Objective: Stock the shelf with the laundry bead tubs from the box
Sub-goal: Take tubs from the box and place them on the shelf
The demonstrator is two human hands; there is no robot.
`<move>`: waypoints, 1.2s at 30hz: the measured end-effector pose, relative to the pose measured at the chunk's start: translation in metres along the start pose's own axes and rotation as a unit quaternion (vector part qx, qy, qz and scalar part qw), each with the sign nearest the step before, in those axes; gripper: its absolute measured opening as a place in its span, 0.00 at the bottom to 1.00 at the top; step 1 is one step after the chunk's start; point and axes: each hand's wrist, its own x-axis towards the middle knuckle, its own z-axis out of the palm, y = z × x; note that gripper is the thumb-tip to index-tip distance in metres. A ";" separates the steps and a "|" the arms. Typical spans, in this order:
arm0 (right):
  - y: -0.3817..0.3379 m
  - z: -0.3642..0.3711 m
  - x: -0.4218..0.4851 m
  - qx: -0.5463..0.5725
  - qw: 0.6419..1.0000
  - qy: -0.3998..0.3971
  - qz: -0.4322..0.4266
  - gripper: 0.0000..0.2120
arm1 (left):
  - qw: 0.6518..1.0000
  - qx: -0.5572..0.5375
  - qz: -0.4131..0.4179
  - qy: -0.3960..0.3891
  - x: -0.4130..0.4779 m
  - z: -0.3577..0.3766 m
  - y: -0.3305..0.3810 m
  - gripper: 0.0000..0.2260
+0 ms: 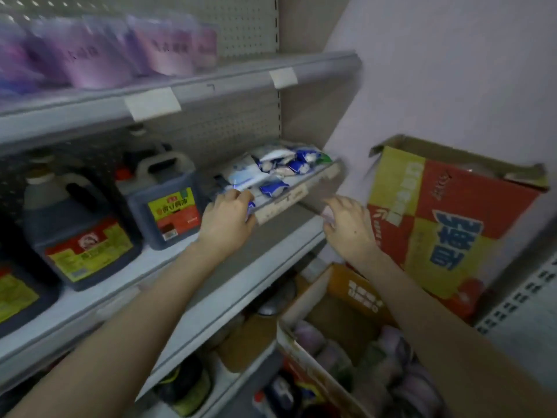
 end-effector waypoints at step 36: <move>0.135 0.304 -0.206 0.182 0.735 -0.323 0.567 0.29 | 0.863 -0.069 -0.014 -0.500 -0.056 0.436 0.058 0.23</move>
